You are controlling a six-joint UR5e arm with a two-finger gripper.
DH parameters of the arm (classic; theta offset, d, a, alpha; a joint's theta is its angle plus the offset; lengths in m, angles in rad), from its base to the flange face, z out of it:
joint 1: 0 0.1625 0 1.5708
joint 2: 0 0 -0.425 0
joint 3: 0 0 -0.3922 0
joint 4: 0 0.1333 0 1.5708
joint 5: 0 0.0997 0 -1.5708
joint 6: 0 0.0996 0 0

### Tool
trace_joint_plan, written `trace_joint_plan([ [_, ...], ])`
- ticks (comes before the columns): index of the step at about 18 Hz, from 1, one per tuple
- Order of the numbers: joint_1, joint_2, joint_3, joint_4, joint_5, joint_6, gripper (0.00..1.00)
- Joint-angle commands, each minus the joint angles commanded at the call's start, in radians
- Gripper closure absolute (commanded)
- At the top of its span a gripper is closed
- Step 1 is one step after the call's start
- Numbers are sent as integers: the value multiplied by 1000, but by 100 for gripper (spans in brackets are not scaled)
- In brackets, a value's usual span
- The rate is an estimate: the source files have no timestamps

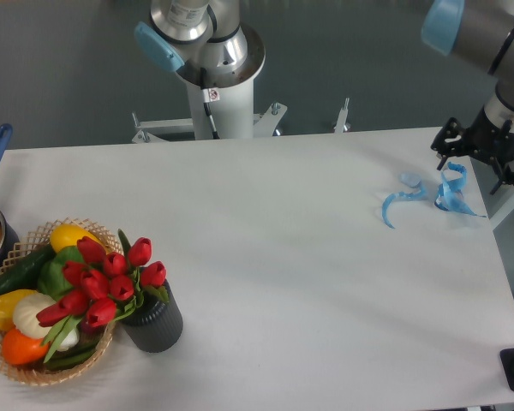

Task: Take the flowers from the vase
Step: 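Move the open gripper from the blue ribbon toward the red tulips in the black vase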

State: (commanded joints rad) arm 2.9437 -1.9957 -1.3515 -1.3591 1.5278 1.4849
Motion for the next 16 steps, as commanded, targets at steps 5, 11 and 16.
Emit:
trace_joint_plan([
  [5,-24,6,-8,9,2,8,0],
  [11,-64,18,-73,72,-46,-50,0],
  [16,-60,101,-198,103,-245,-113,0],
])
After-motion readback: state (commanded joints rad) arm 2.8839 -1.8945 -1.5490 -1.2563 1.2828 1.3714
